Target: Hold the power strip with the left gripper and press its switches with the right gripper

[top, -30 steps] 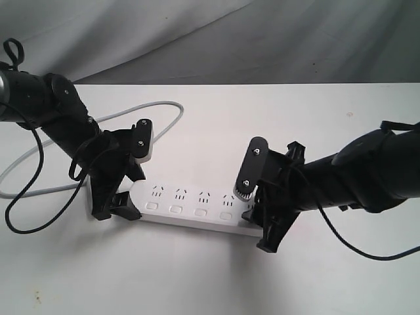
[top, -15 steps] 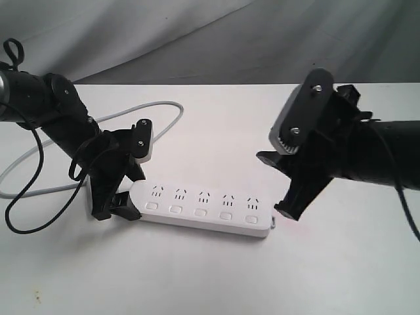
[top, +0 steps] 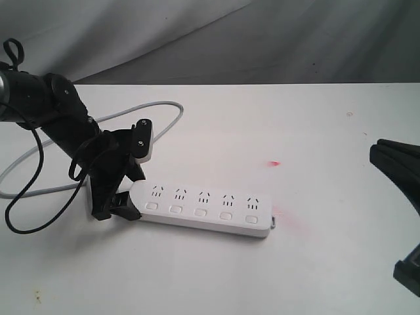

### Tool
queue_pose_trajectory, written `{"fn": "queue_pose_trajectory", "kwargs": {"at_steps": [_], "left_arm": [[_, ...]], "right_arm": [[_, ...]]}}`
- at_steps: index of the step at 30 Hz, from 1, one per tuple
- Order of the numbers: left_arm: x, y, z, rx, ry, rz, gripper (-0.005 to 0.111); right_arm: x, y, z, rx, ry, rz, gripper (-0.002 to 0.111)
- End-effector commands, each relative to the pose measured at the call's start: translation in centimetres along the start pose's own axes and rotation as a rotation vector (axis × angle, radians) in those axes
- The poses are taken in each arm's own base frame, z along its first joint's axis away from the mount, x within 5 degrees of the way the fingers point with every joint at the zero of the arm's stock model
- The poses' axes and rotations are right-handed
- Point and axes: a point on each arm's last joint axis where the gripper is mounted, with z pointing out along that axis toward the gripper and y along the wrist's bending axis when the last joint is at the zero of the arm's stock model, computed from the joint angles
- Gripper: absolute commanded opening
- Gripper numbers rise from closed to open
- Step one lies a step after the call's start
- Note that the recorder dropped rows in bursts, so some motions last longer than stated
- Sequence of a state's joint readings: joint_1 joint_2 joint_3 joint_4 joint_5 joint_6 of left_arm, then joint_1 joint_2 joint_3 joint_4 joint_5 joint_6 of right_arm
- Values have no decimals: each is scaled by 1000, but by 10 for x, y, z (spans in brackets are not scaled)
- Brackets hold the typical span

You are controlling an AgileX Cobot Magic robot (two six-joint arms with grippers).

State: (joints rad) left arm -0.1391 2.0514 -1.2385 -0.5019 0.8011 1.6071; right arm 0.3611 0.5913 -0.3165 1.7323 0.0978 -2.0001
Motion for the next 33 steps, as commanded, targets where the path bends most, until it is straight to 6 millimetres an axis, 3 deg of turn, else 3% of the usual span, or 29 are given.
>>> {"fn": "queue_pose_trajectory", "kwargs": {"at_steps": [1,9,17,24,30,33], "left_arm": [[-1,1,-1,3,-5,-4,50],[-1,1,-1,3,-5,-6,50],[-1,1,-1,3,-5,-4,50],[-1,1,-1,3,-5,-6,50],[-1,1,-1,3,-5,-6,50],[-1,1,-1,3,-5,-6,50]], "right_arm": [[2,0,-1,8,4,10,0],[2,-1,-9,31,-27,7,0],[13,-13,-61,390,-193,-9,0],[13,-15,-64,436,-195,-2,0],[10,-9,-62,345,-254,135,0],[15,-8,-61,329,-200,181,0]]}}
